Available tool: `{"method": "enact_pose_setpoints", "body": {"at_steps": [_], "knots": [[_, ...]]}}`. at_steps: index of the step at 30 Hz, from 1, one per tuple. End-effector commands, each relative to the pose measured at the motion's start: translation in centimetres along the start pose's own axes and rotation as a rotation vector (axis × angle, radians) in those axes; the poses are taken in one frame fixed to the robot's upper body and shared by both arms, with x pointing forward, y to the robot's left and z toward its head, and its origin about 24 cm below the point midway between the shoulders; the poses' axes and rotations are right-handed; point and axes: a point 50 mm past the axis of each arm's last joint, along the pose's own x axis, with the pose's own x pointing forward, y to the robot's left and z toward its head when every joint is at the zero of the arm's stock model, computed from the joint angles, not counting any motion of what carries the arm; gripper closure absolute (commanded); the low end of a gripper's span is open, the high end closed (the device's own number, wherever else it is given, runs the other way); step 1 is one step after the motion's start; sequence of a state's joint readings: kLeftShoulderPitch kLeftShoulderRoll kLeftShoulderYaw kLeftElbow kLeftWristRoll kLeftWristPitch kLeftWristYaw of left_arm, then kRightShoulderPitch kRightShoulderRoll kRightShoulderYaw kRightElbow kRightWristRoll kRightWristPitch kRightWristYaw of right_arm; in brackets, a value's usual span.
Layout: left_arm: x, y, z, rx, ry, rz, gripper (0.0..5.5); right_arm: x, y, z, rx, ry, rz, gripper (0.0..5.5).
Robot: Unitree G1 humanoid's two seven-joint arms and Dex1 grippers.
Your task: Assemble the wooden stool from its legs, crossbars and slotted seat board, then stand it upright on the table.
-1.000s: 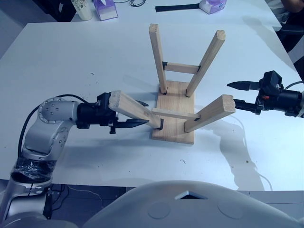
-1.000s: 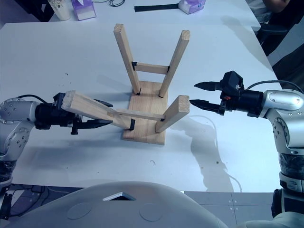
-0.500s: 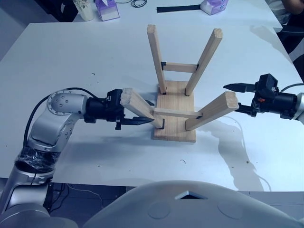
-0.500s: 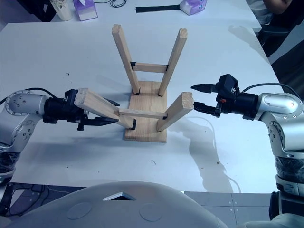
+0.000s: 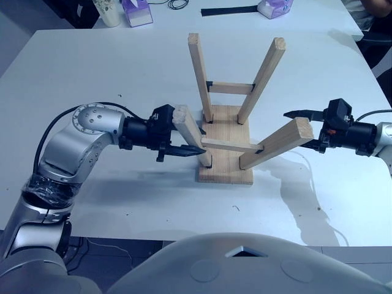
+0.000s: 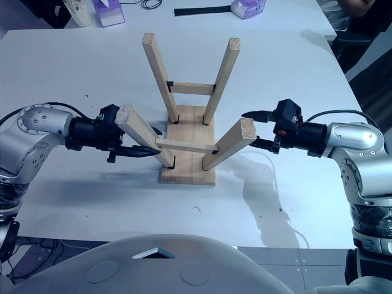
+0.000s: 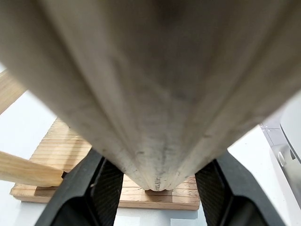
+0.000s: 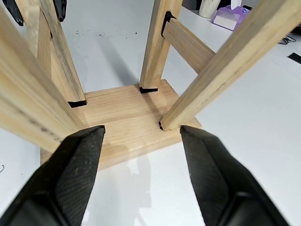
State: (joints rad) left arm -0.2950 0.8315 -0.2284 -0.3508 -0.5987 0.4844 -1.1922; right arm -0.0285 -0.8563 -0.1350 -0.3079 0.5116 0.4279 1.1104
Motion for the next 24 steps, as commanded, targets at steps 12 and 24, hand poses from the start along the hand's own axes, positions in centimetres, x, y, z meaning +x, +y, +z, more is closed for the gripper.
{"method": "enact_pose_setpoints", "body": {"at_steps": [12,24], "knots": [[1.8,-0.1,-4.9,-0.235,0.140,0.199,3.46,0.4,-4.2,4.0,-0.103,-0.154,-0.463,2.57],[2.7,0.1,-4.7,-0.256,0.132,0.267,3.46,2.5,3.8,15.9,-0.099,-0.787,-0.220,2.57]]}}
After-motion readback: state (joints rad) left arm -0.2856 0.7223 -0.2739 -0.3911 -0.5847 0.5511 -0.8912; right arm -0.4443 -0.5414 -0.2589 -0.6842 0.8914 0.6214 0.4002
